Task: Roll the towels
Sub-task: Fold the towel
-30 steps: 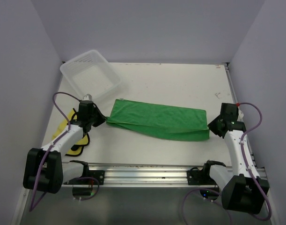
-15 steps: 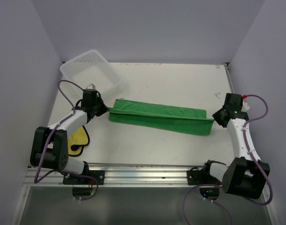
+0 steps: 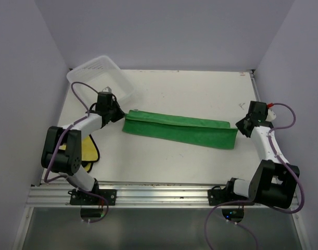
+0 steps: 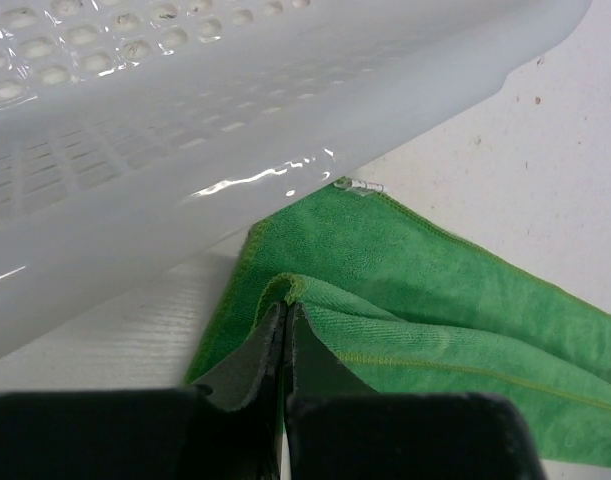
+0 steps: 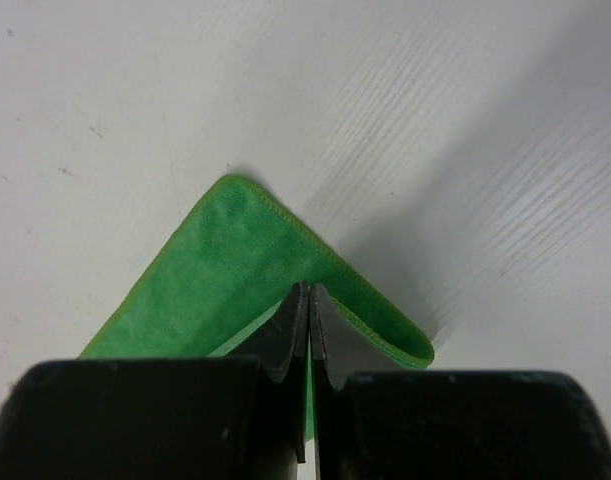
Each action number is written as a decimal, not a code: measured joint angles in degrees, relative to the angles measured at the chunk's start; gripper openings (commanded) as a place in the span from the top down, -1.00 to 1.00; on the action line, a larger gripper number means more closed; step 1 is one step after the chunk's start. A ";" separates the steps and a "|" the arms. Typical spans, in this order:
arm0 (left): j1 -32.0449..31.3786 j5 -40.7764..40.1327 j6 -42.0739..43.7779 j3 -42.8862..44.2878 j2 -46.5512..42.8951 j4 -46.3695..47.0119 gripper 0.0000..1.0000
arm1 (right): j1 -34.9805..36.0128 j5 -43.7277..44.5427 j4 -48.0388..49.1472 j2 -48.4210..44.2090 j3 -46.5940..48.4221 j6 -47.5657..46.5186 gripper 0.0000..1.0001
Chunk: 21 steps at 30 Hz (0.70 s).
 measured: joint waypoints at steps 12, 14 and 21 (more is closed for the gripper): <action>-0.66 -0.20 0.02 0.76 4.68 0.87 1.00 | -0.50 -0.20 5.70 7.19 -2.14 0.09 1.00; -0.85 -0.22 0.02 1.09 5.38 1.11 1.00 | -0.55 -0.20 6.12 8.15 -2.27 0.11 1.00; -1.09 -0.44 0.02 4.76 7.06 1.29 1.00 | -0.74 -0.17 7.10 8.81 -2.29 0.11 1.00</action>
